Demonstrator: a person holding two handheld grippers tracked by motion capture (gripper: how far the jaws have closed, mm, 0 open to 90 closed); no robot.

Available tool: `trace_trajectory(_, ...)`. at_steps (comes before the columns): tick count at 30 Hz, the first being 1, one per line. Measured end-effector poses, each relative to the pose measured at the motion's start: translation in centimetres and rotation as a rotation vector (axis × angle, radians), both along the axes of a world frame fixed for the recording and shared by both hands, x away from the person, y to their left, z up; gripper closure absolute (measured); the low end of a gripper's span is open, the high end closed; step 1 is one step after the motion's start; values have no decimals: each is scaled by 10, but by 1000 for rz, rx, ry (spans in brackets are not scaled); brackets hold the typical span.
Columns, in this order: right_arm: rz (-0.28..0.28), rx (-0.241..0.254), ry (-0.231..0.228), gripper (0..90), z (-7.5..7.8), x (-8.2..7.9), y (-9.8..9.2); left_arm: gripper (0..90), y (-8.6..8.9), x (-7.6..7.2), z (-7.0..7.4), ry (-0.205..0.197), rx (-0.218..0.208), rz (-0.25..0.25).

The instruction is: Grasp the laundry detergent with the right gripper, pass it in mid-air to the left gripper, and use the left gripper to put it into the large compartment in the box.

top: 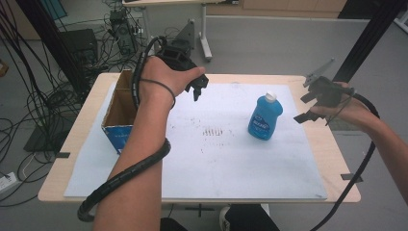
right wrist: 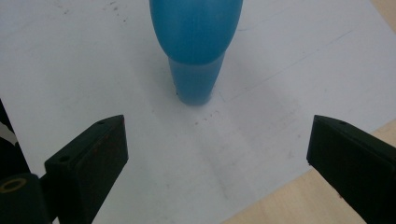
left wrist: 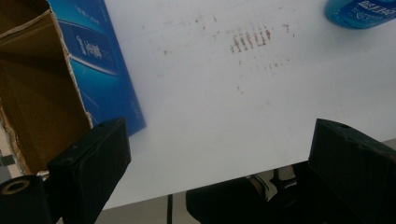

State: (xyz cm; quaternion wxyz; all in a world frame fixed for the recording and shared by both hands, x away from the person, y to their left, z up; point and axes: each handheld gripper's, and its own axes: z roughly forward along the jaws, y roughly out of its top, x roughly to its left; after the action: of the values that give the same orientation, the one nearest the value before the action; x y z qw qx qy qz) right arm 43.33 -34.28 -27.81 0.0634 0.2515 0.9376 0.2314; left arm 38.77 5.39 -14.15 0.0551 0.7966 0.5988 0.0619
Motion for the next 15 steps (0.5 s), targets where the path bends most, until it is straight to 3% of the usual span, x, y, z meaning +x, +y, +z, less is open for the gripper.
trace_trajectory(4, -8, 21, 4, 63, -10, -2, 0, 61, -1, 1, -1, -1, 1, -3)
trace_trajectory(6, -20, 56, 6, 63, -18, -4, 2, 61, -1, 1, -1, 2, 0, -5)
trace_trajectory(15, -26, 102, 6, 53, -41, -5, 11, 61, 1, 3, -6, 5, 0, -1)
